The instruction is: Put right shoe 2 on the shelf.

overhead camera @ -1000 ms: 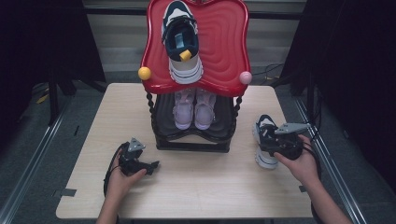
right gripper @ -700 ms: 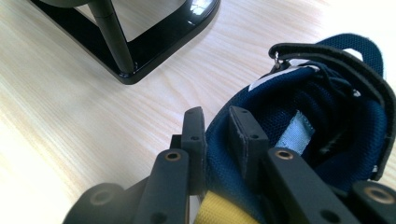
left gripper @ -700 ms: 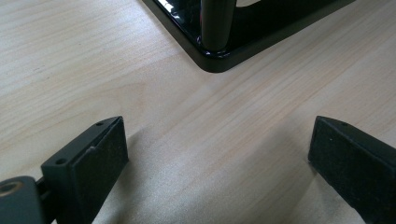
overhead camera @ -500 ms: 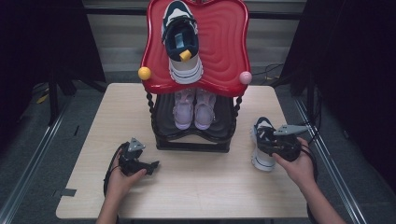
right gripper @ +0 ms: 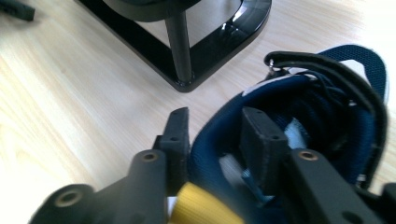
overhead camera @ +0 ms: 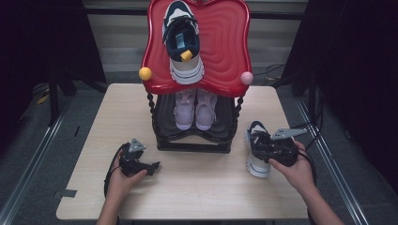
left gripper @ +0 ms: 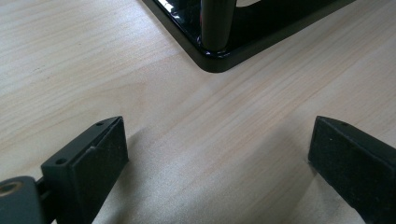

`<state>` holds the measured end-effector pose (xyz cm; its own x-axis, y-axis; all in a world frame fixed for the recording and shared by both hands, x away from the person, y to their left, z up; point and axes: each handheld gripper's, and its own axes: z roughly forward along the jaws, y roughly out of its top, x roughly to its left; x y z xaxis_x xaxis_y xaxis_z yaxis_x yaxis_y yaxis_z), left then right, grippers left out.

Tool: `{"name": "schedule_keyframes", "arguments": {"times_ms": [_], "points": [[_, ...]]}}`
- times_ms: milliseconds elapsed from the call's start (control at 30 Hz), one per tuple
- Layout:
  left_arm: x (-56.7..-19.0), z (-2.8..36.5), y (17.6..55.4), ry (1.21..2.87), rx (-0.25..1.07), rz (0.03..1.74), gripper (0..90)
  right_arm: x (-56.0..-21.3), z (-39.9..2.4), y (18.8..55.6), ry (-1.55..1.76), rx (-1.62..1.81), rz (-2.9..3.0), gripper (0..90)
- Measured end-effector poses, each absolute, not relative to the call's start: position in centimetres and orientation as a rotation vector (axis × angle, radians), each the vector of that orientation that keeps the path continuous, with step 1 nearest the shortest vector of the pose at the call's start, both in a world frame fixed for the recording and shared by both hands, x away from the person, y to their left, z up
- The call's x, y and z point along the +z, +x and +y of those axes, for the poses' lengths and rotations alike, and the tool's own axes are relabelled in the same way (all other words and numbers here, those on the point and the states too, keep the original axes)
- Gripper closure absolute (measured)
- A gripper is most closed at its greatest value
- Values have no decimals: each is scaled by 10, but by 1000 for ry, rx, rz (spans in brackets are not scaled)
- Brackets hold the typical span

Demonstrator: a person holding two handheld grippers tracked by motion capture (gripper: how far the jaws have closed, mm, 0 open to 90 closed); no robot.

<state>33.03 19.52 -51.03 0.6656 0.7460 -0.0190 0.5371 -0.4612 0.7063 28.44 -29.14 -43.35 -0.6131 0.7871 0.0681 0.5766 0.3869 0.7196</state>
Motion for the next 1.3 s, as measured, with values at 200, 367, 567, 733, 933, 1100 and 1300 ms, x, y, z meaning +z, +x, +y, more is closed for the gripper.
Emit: {"name": "schedule_keyframes", "arguments": {"times_ms": [200, 367, 567, 733, 933, 1100, 1300], "points": [[-510, 195, 330, 2178, 384, 986, 42, -423, -299, 291, 1182, 955, 2503, 459], [-510, 195, 330, 2178, 384, 986, 42, -419, -300, 295, 1090, 858, 2648, 497], [-510, 195, 330, 2178, 383, 987, 42, -413, -290, 300, 957, 710, 2776, 530], [-510, 195, 330, 2180, 387, 986, 42, -410, -283, 306, 852, 559, 2862, 540], [-510, 195, 330, 2178, 382, 987, 42, -409, -277, 311, 739, 445, 2929, 548], [-510, 195, 330, 2179, 389, 986, 42, -411, -270, 314, 647, 335, 2989, 561], [-510, 195, 330, 2178, 382, 987, 41, -413, -264, 318, 562, 252, 3050, 581]]}}
